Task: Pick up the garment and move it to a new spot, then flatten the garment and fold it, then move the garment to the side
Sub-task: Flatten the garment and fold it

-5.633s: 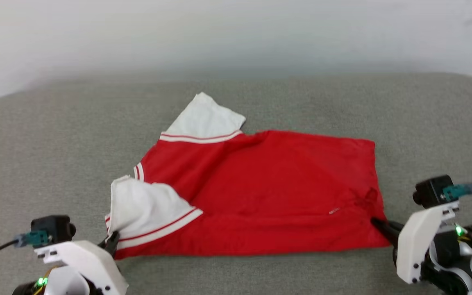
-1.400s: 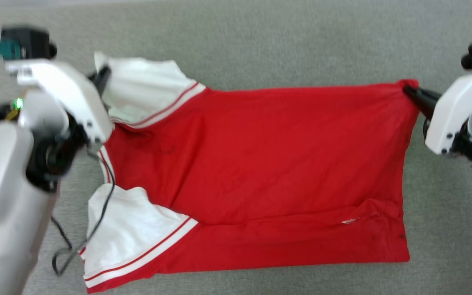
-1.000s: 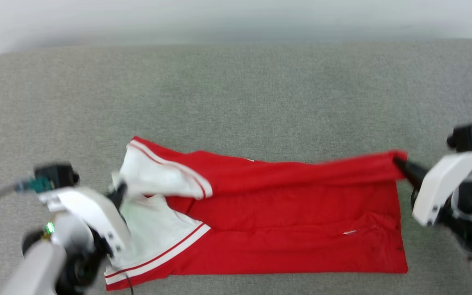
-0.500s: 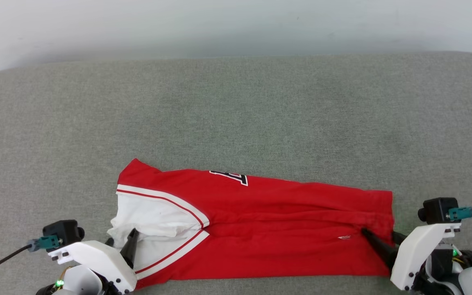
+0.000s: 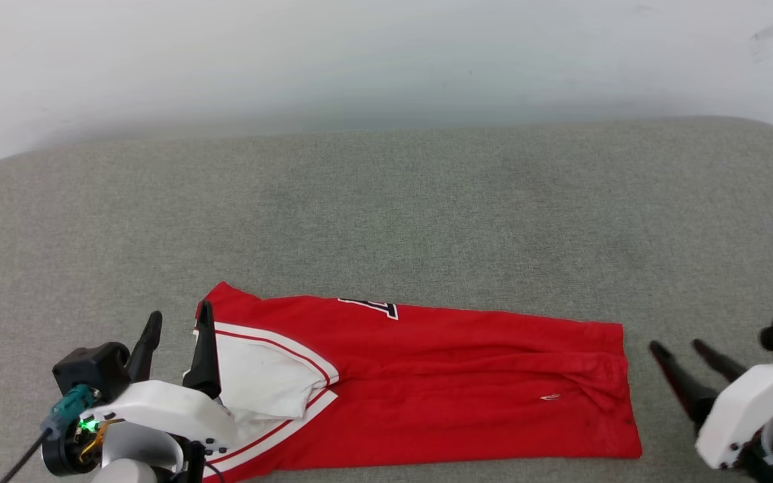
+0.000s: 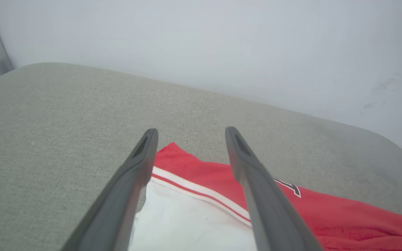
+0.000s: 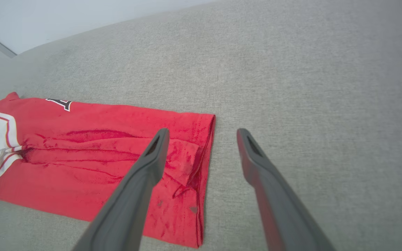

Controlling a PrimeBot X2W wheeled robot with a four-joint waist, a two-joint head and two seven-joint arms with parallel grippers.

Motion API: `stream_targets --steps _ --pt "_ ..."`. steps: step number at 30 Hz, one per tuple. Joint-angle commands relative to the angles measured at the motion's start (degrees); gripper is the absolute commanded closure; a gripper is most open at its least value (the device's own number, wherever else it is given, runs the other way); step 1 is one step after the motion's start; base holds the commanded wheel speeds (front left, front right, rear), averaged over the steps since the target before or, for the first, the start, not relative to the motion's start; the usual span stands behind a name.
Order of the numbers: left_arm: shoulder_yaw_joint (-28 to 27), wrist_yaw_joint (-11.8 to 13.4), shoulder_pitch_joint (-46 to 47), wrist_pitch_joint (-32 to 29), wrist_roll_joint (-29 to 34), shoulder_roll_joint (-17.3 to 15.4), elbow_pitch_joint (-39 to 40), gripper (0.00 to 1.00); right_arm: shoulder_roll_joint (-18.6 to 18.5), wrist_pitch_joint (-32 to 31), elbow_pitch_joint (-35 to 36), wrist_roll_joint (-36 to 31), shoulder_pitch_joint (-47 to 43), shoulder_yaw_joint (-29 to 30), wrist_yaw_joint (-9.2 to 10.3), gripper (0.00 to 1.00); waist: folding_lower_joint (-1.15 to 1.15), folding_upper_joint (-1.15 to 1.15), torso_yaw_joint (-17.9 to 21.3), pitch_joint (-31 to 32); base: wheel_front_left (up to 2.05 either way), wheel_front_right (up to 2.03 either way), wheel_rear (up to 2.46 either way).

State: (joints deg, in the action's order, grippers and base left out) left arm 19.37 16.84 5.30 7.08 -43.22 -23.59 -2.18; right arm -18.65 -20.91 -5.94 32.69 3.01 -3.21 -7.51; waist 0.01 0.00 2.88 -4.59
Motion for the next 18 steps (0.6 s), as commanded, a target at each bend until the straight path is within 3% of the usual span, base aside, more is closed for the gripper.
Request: stream_targets --steps 1,8,9,18 --pt "0.3 0.8 0.7 1.7 1.7 0.2 1.1 0.0 -0.5 -1.3 1.4 -0.8 -0.6 2.0 0.04 0.0 -0.01 0.0 0.0 0.5 0.0 0.0 0.0" --pt "2.4 3.2 0.8 6.0 8.6 0.4 5.8 0.0 -1.1 -9.7 3.7 -2.6 -1.7 11.8 0.04 0.0 -0.01 0.0 -2.4 1.0 0.0 0.0 0.0" --pt "3.6 3.7 0.8 6.3 10.5 0.3 7.6 0.0 -0.4 -13.3 4.0 -3.2 -2.5 14.1 0.04 0.0 -0.01 0.0 -3.9 0.6 0.0 0.0 0.0" --pt "6.4 4.1 2.1 6.1 12.8 1.3 10.7 0.0 3.3 -17.5 -1.4 -2.6 -0.1 12.1 0.04 0.0 -0.01 0.0 -8.1 -2.4 0.0 0.0 0.0"
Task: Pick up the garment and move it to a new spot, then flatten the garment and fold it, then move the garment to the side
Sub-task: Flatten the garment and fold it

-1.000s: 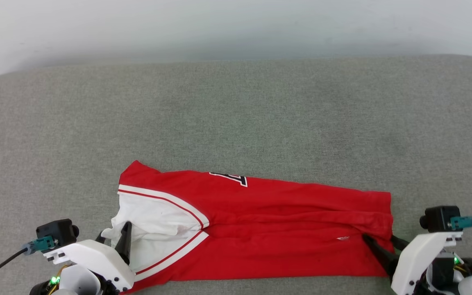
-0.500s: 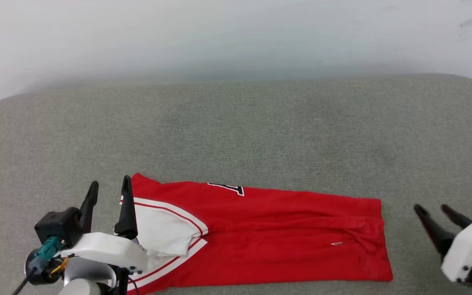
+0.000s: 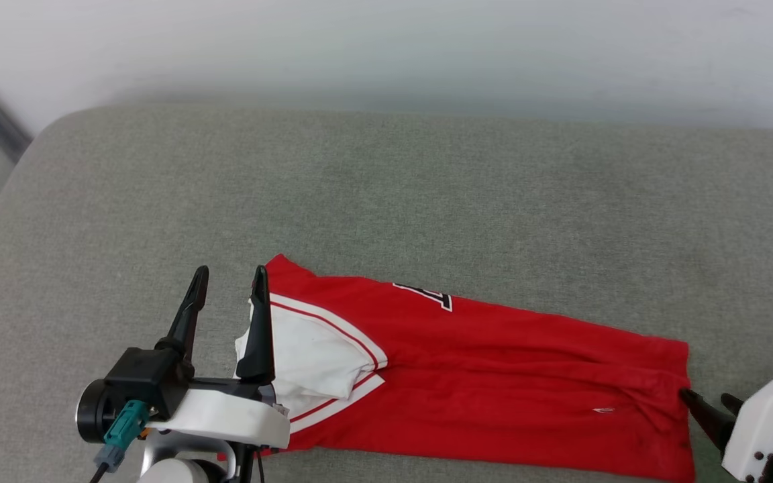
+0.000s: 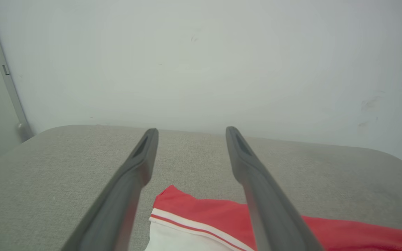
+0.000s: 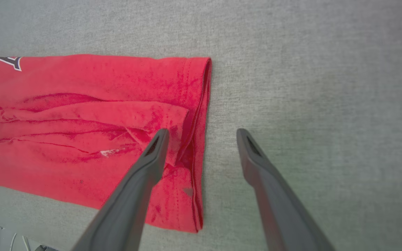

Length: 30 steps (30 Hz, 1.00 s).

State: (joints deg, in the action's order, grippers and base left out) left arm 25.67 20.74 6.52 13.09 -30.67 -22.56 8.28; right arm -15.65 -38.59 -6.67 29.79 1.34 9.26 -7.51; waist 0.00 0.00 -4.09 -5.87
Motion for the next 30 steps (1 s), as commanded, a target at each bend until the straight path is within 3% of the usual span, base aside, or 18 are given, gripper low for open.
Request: stream_targets --steps 1,9,10,11,12,13,24,30 --pt "0.3 0.1 1.0 0.1 0.3 0.5 0.3 0.0 0.8 -0.1 -1.6 0.5 2.1 -1.1 0.04 0.0 0.0 0.0 -1.5 -1.5 0.0 0.0 0.0" --pt "1.2 -0.8 2.6 0.5 0.4 1.9 -0.4 0.0 1.8 -1.6 -9.4 3.8 3.7 -4.7 0.03 0.0 0.0 0.0 -3.5 -3.7 0.0 0.0 0.0" --pt "1.2 -0.9 2.7 0.6 0.4 2.1 -0.6 0.0 2.0 -2.2 -10.1 4.3 3.4 -5.5 0.03 0.11 0.0 0.0 -3.5 -3.7 0.0 0.0 0.0" --pt "1.2 -1.0 2.8 0.7 0.4 2.2 -0.8 0.0 2.1 -2.7 -10.8 4.9 3.2 -6.3 0.03 0.58 0.0 0.0 -3.5 -3.7 0.0 0.0 0.0" --pt "1.1 -1.1 2.8 0.8 0.3 2.3 -1.0 0.0 2.0 -3.0 -11.0 5.2 3.2 -7.0 0.03 0.93 0.0 0.0 -3.5 -3.7 0.0 0.0 0.0" --pt "1.0 -1.1 2.8 0.9 0.3 2.3 -1.2 0.0 1.8 -3.1 -11.2 5.4 3.3 -7.4 0.03 1.0 0.0 0.0 -3.5 -3.6 0.0 0.0 0.0" --pt "0.7 -1.3 1.4 0.9 -0.2 1.3 -2.1 0.0 -2.7 0.3 -6.6 4.3 6.1 -8.5 0.03 1.0 0.0 0.0 -1.5 -0.8 0.0 0.0 0.0" --pt "0.4 -0.8 0.6 0.3 -0.3 0.3 -1.7 0.0 -4.3 0.3 -3.4 2.9 4.3 -5.9 0.04 1.0 0.0 0.0 0.4 0.3 0.0 0.0 0.0"
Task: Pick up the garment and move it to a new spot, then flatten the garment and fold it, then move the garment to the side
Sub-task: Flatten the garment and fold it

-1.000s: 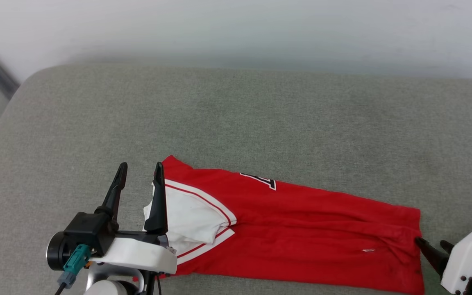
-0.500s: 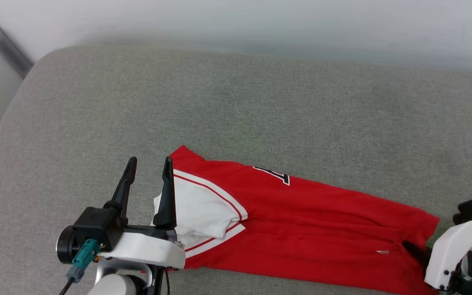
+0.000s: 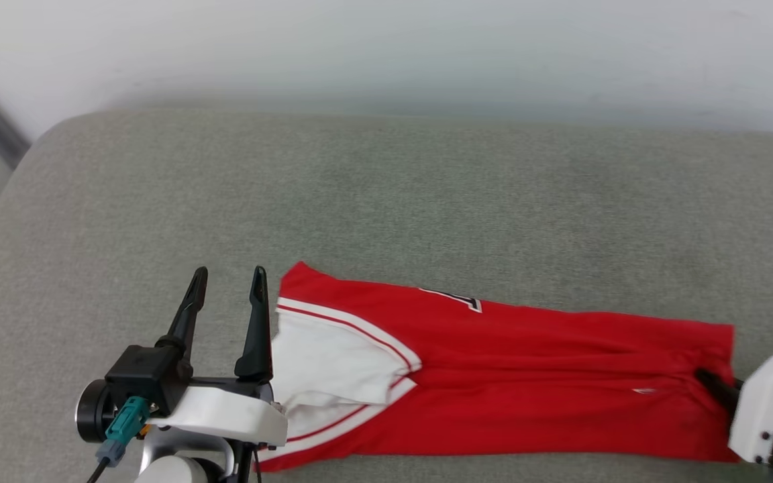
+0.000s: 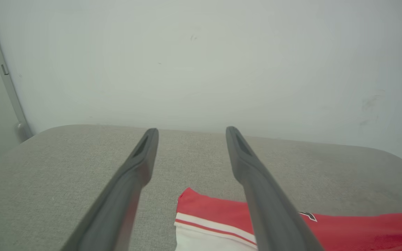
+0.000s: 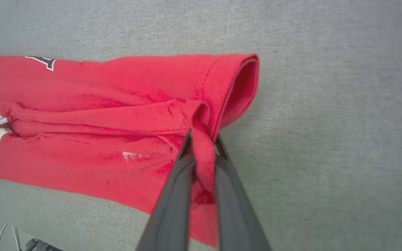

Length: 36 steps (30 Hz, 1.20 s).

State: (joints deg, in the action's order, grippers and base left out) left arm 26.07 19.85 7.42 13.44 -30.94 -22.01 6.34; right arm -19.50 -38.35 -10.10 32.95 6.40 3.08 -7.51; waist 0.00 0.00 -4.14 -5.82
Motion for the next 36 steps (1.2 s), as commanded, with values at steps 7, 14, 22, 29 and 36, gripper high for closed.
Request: stream_targets --steps 7,14,22,29,36 --pt "-0.3 0.9 -1.7 -0.5 -0.3 -1.0 1.0 0.0 -2.2 -0.7 1.5 -2.2 -4.0 8.8 0.04 1.0 0.0 0.0 2.7 1.3 0.0 0.0 0.0" --pt "0.0 1.2 -2.4 -0.9 -0.4 -1.3 1.5 0.0 0.7 -2.3 3.8 -0.6 -6.1 17.5 0.03 1.0 0.0 0.0 3.4 1.9 0.0 0.0 0.0" --pt "0.5 1.1 -1.5 -1.3 -0.4 -1.3 1.7 0.0 12.4 -11.9 5.4 20.0 -1.9 16.5 0.03 1.0 0.0 0.0 2.3 1.7 0.0 0.0 0.0" --pt "1.1 1.1 -0.7 -1.7 -0.3 -0.9 2.1 0.0 16.1 -17.7 4.2 32.5 0.6 10.3 0.03 1.0 0.0 0.0 0.2 0.6 0.0 0.0 0.0" --pt "2.2 0.4 1.4 -2.0 -0.1 0.1 1.0 0.0 16.7 -13.8 -0.6 37.3 4.6 -0.7 0.03 1.0 0.0 0.0 -2.5 -0.7 0.0 0.0 0.0"
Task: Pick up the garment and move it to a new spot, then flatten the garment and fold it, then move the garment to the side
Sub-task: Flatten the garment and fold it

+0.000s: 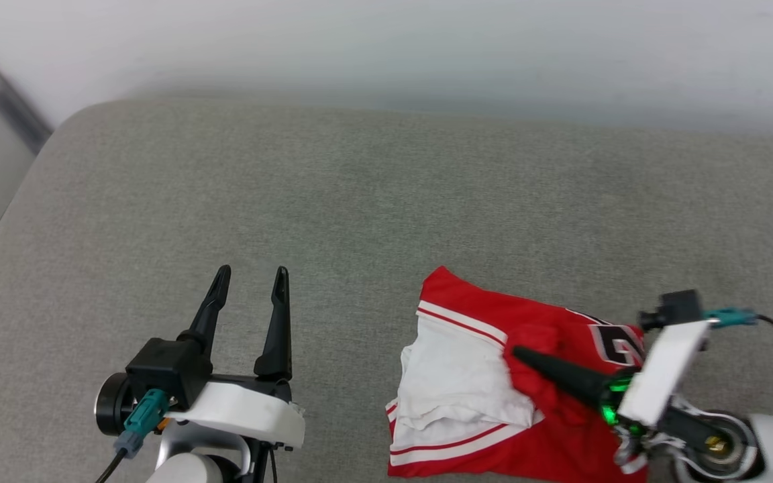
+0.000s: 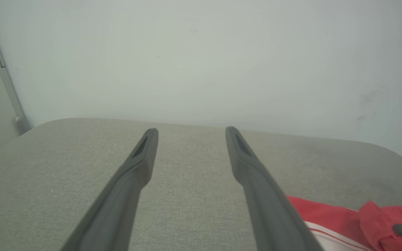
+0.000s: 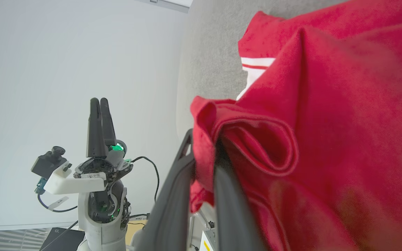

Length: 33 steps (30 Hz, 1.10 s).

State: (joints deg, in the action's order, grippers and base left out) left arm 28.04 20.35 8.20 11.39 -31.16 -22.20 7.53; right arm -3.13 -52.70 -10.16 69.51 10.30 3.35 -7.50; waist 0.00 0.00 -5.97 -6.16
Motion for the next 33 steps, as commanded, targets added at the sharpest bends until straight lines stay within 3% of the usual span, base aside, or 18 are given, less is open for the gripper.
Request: stream_targets --steps 1,8,10,11,17,22,27,33 --pt "0.3 -0.2 0.9 0.1 0.1 0.4 -0.4 0.0 0.3 1.4 -1.4 1.1 1.4 -3.1 0.02 1.0 0.0 0.0 -1.0 -0.5 0.0 0.0 0.0" --pt "0.9 -0.6 1.9 0.3 -0.2 1.4 -1.7 0.0 0.3 9.6 -6.7 0.8 5.2 -14.6 0.01 1.0 0.0 0.0 -2.9 -1.2 0.0 0.0 0.0" --pt "1.0 -0.7 2.1 0.4 -0.3 1.6 -2.0 0.0 0.3 13.0 -8.3 -1.0 6.2 -16.4 0.02 0.53 0.0 0.0 -3.2 -1.5 0.0 0.0 0.0" --pt "1.0 -0.7 2.2 0.5 -0.4 1.7 -2.1 0.0 0.2 14.7 -8.9 -1.8 6.7 -17.3 0.01 0.0 0.0 0.0 -3.2 -1.6 0.0 0.0 0.0" --pt "0.8 -0.8 2.6 0.8 -0.5 1.7 -2.7 0.0 -0.9 20.9 -11.0 -2.4 9.1 -21.7 0.02 0.0 0.0 0.0 -2.7 -2.0 0.0 0.0 0.0" --pt "0.7 -0.8 2.6 0.8 -0.6 1.6 -3.2 0.0 -5.4 25.7 -8.2 -6.3 11.6 -27.7 0.01 0.0 0.0 0.0 -1.7 -1.5 0.0 0.0 0.0" --pt "0.3 -0.2 1.5 1.0 -0.9 1.1 -3.4 0.0 -13.4 36.4 -7.2 -21.4 14.2 -31.2 0.01 0.0 0.0 0.0 0.2 -0.5 0.0 0.0 0.0" --pt "-0.7 0.4 0.5 1.6 -1.2 0.7 -3.5 0.0 -17.0 44.6 -7.6 -36.7 12.3 -23.1 0.02 0.0 0.0 0.0 3.0 0.3 0.0 0.0 0.0"
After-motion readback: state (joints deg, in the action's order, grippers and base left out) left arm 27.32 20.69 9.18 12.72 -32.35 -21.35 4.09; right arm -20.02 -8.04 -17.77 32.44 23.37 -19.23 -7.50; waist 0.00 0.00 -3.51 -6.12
